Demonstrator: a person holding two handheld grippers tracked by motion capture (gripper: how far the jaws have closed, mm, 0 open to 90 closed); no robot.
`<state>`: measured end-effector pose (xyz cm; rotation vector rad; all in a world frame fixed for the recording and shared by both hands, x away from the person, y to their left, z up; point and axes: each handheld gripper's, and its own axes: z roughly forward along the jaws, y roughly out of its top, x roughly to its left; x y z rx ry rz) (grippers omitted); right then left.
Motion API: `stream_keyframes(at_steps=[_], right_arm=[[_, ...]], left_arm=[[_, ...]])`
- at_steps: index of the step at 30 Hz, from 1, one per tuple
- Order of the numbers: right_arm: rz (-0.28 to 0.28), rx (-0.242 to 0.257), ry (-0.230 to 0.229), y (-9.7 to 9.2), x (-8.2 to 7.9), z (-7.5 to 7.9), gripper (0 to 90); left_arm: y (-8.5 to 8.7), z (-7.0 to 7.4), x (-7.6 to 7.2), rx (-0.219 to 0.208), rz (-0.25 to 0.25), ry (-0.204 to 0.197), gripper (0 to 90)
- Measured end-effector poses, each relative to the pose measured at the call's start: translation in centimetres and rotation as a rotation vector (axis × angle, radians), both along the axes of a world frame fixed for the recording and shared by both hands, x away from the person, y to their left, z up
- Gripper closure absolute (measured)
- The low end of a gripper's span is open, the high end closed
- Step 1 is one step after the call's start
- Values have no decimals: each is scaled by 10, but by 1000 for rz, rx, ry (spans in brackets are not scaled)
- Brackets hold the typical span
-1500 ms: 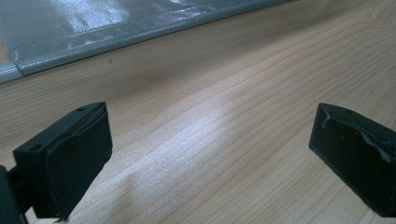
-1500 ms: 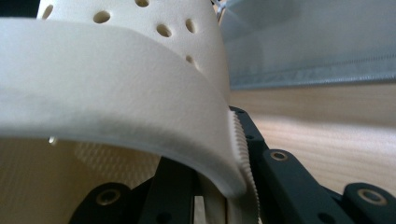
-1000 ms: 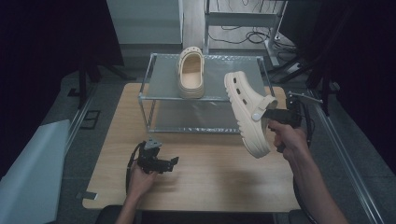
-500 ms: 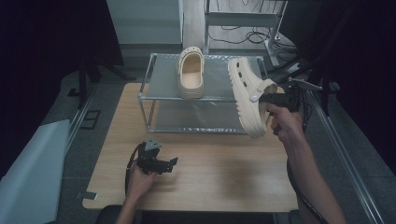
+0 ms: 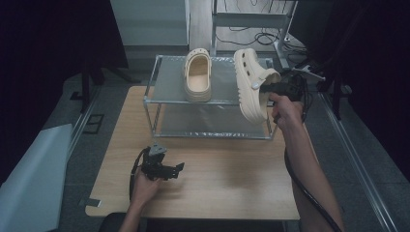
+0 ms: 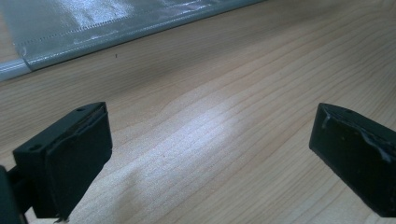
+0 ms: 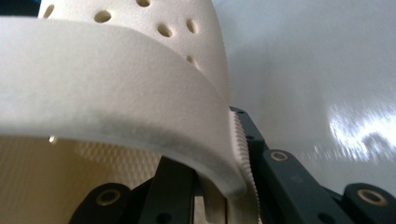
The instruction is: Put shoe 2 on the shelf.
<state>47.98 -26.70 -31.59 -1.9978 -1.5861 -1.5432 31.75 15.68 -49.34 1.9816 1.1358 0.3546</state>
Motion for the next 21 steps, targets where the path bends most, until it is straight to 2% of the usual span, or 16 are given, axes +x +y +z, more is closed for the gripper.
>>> stream_keyframes(at_steps=[16, 21], right_arm=[[-108, -50, 11, 22, 49, 6, 799], [-127, -89, 23, 31, 62, 3, 794]], left_arm=[[4, 1, 1, -32, 2, -2, 0], [5, 2, 0, -37, 5, -5, 0]])
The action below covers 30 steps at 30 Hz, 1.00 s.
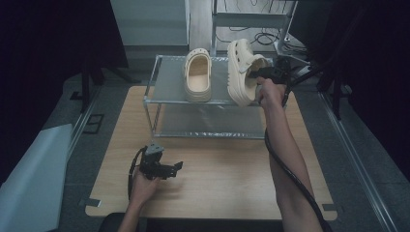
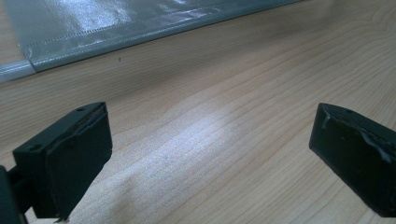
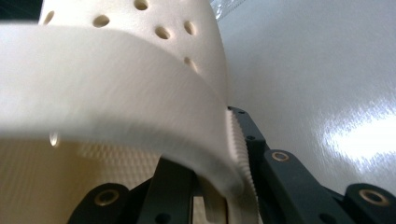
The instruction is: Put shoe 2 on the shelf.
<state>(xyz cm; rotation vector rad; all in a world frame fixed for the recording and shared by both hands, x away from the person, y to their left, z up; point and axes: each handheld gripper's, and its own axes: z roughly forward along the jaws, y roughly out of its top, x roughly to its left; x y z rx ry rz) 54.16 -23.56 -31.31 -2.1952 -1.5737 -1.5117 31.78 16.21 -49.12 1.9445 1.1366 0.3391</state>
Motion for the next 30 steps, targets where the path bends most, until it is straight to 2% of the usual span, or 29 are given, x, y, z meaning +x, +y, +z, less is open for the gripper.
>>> stream_keyframes(at_steps=[4, 11, 13, 15, 21, 24, 25, 28, 30], right_arm=[[-18, -2, 0, 7, 7, -2, 794], [-37, -52, -6, 15, 15, -2, 766], [-43, -57, -6, 16, 17, -3, 721], [-43, -31, -22, 17, 18, -5, 669], [-41, -38, -38, 24, 19, -4, 575], [-31, -4, -32, 28, 21, -9, 485], [-31, -4, -32, 28, 21, -9, 485], [-33, -40, -33, 35, 23, -8, 426], [-31, -60, -28, 39, 24, -7, 420]], left_arm=[[-1, 0, 0, -1, -6, 2, 0], [-3, 0, 0, -4, -10, 4, 0], [-3, -1, 0, -6, -14, 5, 0], [-4, -1, 0, -3, -16, 6, 0], [-5, -1, 0, -9, -22, 10, 0], [-5, -1, 0, -10, -23, 12, 0], [-5, -1, 0, -9, -23, 11, 0], [-5, -1, 0, -11, -23, 12, 0], [-5, -1, 1, -9, -22, 12, 0]])
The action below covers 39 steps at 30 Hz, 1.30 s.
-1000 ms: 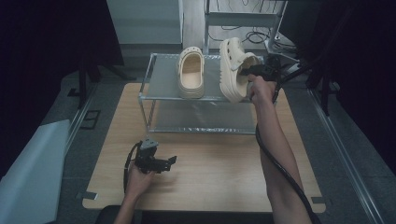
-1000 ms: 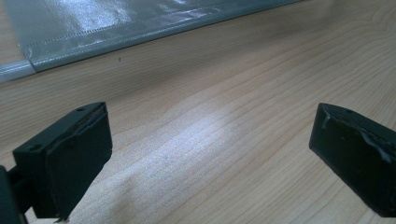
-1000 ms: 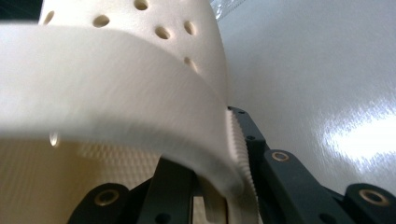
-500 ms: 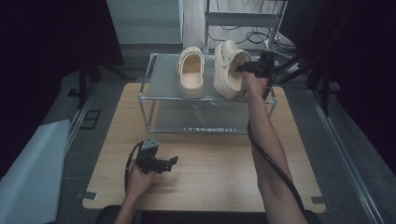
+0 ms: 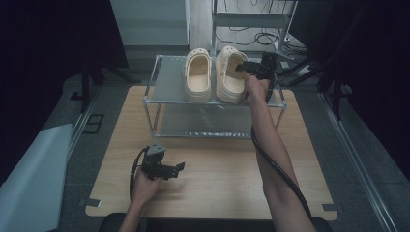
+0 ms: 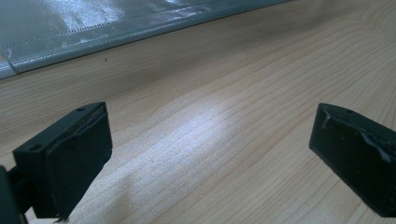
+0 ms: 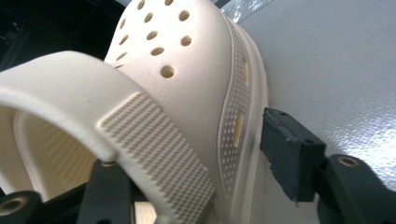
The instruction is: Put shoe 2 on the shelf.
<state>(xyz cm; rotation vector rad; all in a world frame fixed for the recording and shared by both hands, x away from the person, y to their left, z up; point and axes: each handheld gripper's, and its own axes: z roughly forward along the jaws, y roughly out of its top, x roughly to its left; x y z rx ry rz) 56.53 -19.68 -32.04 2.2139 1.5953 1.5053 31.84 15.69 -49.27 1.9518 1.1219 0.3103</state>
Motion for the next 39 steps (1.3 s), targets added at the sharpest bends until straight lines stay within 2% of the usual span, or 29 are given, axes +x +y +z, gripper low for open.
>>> stream_keyframes(at_steps=[3, 10, 13, 15, 16, 27, 32, 39], right_arm=[[4, -32, -5, 5, 1, 1, 414], [14, -52, -10, 16, 3, 2, 390], [19, -53, 1, 20, 5, 0, 316], [51, -23, 5, 22, 5, -3, 190], [64, -6, 11, 23, 6, -4, 167], [119, 6, -60, 9, -6, 10, 151], [225, -26, -74, 5, -12, 11, 154], [258, -40, -115, -4, -24, 14, 161]], left_arm=[[0, 0, 0, 0, -3, 1, 0], [-1, 0, 0, -1, -6, 2, 0], [-2, 0, 0, 1, -6, 1, 0], [-1, 0, 0, -2, -6, 2, 0], [-2, 0, 0, -2, -6, 2, 0], [-4, 1, 0, -4, -12, -1, 0], [-2, 0, 0, -19, -3, 0, 0], [-3, 0, 0, -23, -4, -1, 0]])
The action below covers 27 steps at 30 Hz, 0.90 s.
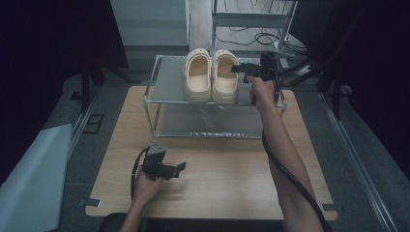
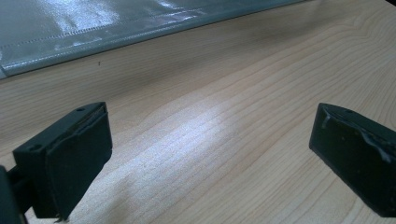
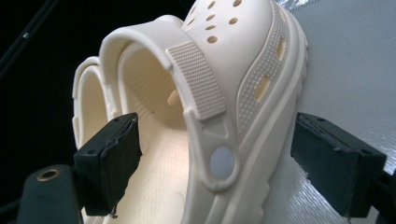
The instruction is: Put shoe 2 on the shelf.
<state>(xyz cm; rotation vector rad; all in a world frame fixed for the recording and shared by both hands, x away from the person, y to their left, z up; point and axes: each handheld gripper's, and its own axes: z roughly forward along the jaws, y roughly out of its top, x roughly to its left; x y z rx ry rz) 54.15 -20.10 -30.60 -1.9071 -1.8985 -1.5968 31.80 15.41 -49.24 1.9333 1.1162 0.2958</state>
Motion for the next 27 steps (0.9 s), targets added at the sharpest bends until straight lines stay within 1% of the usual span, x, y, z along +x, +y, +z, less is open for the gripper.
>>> stream_keyframes(at_steps=[1, 3, 7, 12, 15, 19, 20, 21, 25, 27], right_arm=[[3, 5, 2, -1, -2, 1, 160], [14, -1, -4, -3, -4, 1, 159], [44, 15, -7, -7, -8, -3, 148], [68, 33, -12, -10, -14, -7, 145], [78, 42, -26, -14, -19, -9, 145], [92, 55, -34, -17, -24, -11, 146], [105, 61, -45, -19, -28, -11, 147], [105, 61, -45, -19, -28, -11, 147], [137, 69, -58, -22, -40, -10, 147], [149, 61, -67, -23, -45, -9, 147]], left_arm=[[0, 0, 0, 0, -1, 1, 0], [0, 0, 0, 1, -3, 1, 0], [0, 0, 0, -1, -1, 3, 0], [-1, -1, 0, -1, -2, 4, 0], [-1, -1, 0, -2, -2, 4, 0], [0, -1, 0, -1, 0, 2, 0], [0, -1, 0, 0, 0, 4, 0], [0, -1, 0, 0, 0, 4, 0], [-2, -1, 0, 2, -4, 5, 0], [-2, -1, 0, 2, -4, 6, 0]])
